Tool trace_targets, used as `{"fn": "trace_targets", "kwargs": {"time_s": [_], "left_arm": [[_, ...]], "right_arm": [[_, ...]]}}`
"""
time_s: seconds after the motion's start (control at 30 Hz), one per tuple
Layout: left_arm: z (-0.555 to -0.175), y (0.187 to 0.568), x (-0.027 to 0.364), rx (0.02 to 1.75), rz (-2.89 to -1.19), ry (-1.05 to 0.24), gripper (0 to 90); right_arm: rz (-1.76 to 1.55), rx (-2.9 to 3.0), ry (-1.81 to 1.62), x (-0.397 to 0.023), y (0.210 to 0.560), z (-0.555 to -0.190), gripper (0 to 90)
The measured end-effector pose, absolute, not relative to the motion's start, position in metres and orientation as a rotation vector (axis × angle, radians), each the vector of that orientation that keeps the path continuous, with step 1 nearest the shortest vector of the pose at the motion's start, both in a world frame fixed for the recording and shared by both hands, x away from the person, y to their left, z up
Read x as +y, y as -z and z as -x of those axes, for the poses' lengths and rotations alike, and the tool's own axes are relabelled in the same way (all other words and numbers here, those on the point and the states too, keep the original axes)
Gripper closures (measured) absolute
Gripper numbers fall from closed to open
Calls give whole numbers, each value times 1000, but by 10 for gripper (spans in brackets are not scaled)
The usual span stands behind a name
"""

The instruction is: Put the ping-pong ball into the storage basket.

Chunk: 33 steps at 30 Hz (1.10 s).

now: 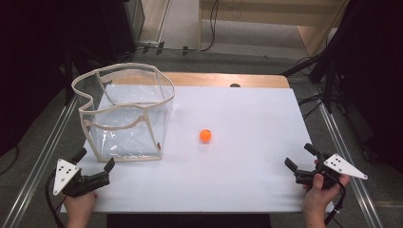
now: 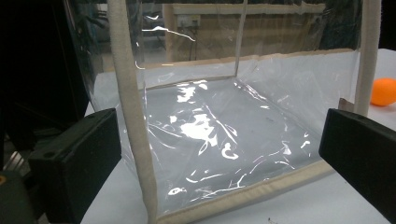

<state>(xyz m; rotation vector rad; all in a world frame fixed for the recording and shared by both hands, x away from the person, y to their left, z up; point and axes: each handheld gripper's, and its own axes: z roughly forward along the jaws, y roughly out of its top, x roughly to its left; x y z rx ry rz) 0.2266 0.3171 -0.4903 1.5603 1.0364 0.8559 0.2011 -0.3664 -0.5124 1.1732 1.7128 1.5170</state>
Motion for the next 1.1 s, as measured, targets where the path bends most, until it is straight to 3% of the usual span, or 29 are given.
{"fn": "trace_targets", "kwargs": {"time_s": [0.43, 1.1], "left_arm": [[-227, 491, 316, 1037, -1574, -858, 0], [-227, 491, 315, 1029, -1582, -852, 0]], "right_arm": [[-1136, 1795, -1472, -355, 500, -208, 0], [-1018, 2123, -1400, -296, 469, -246, 0]]}}
